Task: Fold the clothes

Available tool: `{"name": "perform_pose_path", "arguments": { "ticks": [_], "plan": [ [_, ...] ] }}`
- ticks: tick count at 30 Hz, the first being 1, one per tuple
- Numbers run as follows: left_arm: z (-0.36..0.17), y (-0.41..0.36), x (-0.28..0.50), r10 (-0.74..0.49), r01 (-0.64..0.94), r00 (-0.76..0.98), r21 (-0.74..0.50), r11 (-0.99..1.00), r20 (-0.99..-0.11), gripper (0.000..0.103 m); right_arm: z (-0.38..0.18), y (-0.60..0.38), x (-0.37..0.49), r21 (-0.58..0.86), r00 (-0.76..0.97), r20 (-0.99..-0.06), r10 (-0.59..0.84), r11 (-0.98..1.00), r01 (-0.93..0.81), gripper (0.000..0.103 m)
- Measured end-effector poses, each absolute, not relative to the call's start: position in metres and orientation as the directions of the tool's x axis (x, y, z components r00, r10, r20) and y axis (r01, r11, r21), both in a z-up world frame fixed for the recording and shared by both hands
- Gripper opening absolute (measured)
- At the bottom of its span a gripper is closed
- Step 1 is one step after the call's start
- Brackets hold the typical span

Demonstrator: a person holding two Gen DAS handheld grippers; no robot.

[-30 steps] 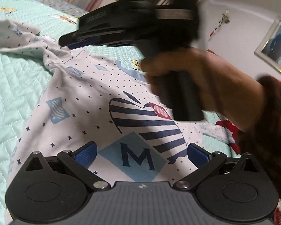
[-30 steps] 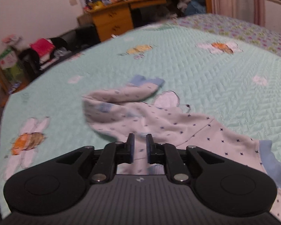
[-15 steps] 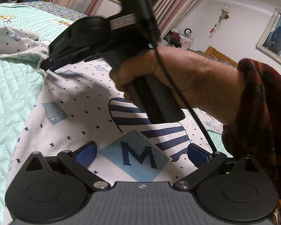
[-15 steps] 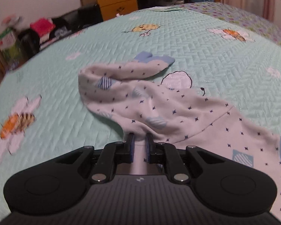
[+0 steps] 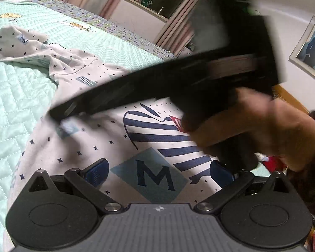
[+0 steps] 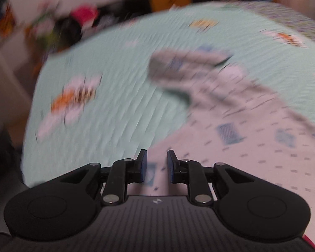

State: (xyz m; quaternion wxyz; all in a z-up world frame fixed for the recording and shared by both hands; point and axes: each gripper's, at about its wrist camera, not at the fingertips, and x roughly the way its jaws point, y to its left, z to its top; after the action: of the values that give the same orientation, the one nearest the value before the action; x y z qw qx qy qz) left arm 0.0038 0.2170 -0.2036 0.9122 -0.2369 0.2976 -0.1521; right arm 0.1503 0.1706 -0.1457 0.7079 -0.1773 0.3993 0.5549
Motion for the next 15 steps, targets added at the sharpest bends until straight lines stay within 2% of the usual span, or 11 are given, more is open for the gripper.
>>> {"name": "perform_pose_path", "arguments": {
  "ticks": [5,12,15],
  "plan": [
    [-0.202,0.216,0.002,-0.416,0.136,0.778,-0.52,0.843,-0.471,0.102,-0.154,0.19,0.157,0.19,0.053,-0.738,0.673,0.283,-0.94,0.018],
    [-0.199,0.221,-0.003,-0.436,0.127,0.774,-0.563,0.817,-0.458,0.102,-0.122,0.152,0.171,0.339,0.066,-0.583,0.81,0.316,-0.886,0.022],
    [-0.195,0.229,-0.004,-0.448,0.12,0.782,-0.602,0.79,-0.433,0.102,-0.107,0.125,0.168,0.323,0.134,-0.557,0.82,0.362,-0.875,0.029]
  ]
}}
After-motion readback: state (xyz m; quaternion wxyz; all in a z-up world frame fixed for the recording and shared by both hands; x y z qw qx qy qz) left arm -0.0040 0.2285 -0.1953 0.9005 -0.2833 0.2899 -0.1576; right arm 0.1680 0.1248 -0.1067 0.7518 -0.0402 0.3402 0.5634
